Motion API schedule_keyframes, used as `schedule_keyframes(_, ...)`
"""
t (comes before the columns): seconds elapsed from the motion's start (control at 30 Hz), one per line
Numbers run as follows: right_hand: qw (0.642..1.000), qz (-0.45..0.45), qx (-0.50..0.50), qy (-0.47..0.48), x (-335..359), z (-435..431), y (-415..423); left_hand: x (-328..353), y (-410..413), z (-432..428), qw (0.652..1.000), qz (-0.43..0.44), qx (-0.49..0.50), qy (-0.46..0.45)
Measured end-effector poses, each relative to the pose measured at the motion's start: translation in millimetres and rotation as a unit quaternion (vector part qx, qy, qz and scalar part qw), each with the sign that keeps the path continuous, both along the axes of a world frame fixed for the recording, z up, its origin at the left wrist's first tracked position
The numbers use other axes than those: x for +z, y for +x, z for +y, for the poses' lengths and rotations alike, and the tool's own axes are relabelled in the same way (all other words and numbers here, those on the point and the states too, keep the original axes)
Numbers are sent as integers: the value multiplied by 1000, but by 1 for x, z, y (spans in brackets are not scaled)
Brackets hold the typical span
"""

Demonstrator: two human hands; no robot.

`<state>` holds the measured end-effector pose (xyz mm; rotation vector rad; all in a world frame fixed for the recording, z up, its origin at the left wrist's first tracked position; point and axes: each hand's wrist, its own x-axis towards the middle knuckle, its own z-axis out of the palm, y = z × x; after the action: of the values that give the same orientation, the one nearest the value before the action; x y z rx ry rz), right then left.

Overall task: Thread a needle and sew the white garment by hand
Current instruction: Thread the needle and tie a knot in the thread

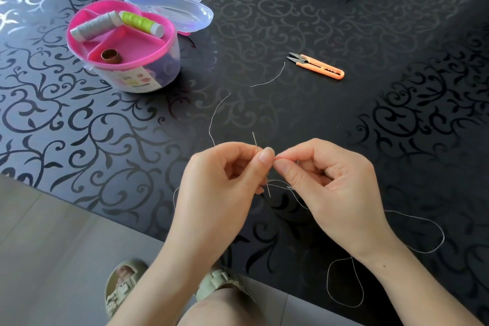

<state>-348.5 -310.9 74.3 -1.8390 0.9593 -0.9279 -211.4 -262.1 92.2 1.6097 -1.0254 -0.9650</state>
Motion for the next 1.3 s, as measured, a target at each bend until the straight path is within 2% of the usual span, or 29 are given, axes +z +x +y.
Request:
schedule_keyframes(0.1,1000,-1,-3,2,2,0,0,-1,2,0,1000,7,-8,2)
schedule_keyframes(0.23,999,-35,-28,24,6,-1,-2,-3,3,1,998,58,-14,10)
schedule_keyframes(0.67,997,-51,-40,50,7,0,0,-3,-4,2,984,174,-11,26)
schedule_keyframes(1.3,997,-36,-55,51,6,1,0,-3,-7,3,990,140,-3,30)
